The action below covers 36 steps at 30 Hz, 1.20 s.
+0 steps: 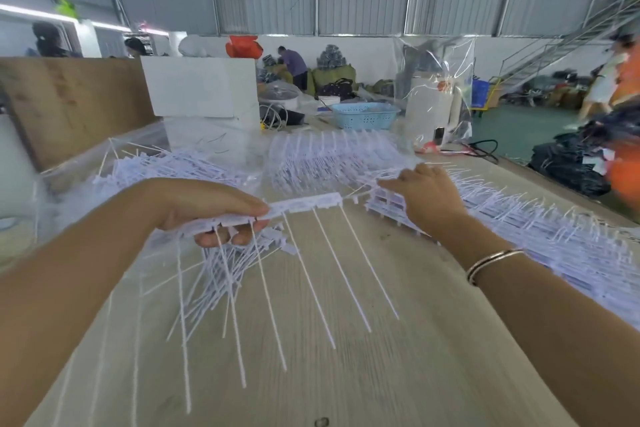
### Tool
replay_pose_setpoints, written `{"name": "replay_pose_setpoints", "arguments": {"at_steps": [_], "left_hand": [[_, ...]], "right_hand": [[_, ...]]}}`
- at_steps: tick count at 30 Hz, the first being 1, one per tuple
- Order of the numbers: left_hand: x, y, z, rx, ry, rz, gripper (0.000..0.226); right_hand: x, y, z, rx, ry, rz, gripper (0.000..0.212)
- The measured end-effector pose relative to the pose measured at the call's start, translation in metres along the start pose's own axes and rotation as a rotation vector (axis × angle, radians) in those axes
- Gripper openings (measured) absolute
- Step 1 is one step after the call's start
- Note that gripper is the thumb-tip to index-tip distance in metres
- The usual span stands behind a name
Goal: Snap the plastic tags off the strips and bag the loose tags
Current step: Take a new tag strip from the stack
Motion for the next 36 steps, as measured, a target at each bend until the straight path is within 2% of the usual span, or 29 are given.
{"name": "replay_pose_setpoints", "arguments": {"at_steps": [4,6,7,9,12,13,17,21,23,24,26,28,30,33,35,36], "left_hand": [[0.016,-0.009,0.002,-0.018,0.174,-0.281,0.031],[0.021,-0.007,-0.001,-0.048,0.203,-0.309,0.032],[0.024,-0.004,-0.002,-0.052,0.207,-0.309,0.031],[0.031,0.001,-0.005,-0.039,0.214,-0.322,0.031],[0.042,0.009,-0.011,0.016,0.207,-0.307,0.034],[0.045,0.011,-0.013,0.043,0.19,-0.293,0.034],[0.05,0.017,-0.013,0.125,0.135,-0.199,0.041],[0.049,0.02,-0.009,0.195,0.249,-0.111,0.051],[0.048,0.021,-0.01,0.212,0.279,-0.084,0.044],[0.048,0.021,-0.009,0.224,0.294,-0.07,0.038],[0.051,0.022,-0.007,0.258,0.303,-0.057,0.028],[0.055,0.022,-0.002,0.278,0.324,-0.057,0.026],[0.059,0.023,0.0,0.277,0.375,-0.047,0.03],[0.066,0.024,0.0,0.281,0.401,0.034,0.033],[0.071,0.025,-0.001,0.32,0.495,0.122,0.035],[0.074,0.026,-0.002,0.345,0.532,0.167,0.036]], "right_hand": [[0.04,-0.022,-0.005,-0.026,0.034,-0.166,0.047],[0.045,-0.027,-0.009,-0.014,0.116,-0.198,0.044],[0.04,-0.027,-0.011,0.0,0.15,-0.16,0.043],[0.021,-0.024,-0.015,0.043,0.193,0.077,0.037],[-0.016,-0.027,-0.018,0.097,0.259,0.559,0.04],[-0.026,-0.029,-0.018,0.084,0.274,0.646,0.042],[-0.043,-0.032,-0.021,0.055,0.205,0.742,0.041],[-0.043,-0.04,-0.023,0.067,0.127,0.822,0.042],[-0.036,-0.036,-0.024,0.094,0.086,0.78,0.045],[-0.028,-0.032,-0.024,0.118,0.058,0.699,0.05],[-0.005,-0.025,-0.02,0.16,0.001,0.383,0.062],[0.025,-0.023,-0.013,0.167,-0.083,0.021,0.059],[0.05,-0.026,-0.008,0.083,-0.166,-0.167,0.051],[0.066,-0.033,-0.004,0.035,-0.096,-0.289,0.054],[0.06,-0.034,-0.008,0.068,-0.015,-0.231,0.058],[0.05,-0.034,-0.014,0.086,0.026,-0.133,0.055]]}}
Point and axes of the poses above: each hand's wrist, its own y-axis towards the middle knuckle, its own x-axis out of the palm, z = x × y, the point moved 3 cm from there along y, towards the middle knuckle, and after that the axes turned 6 degrees about -y, right-handed, at the moved point
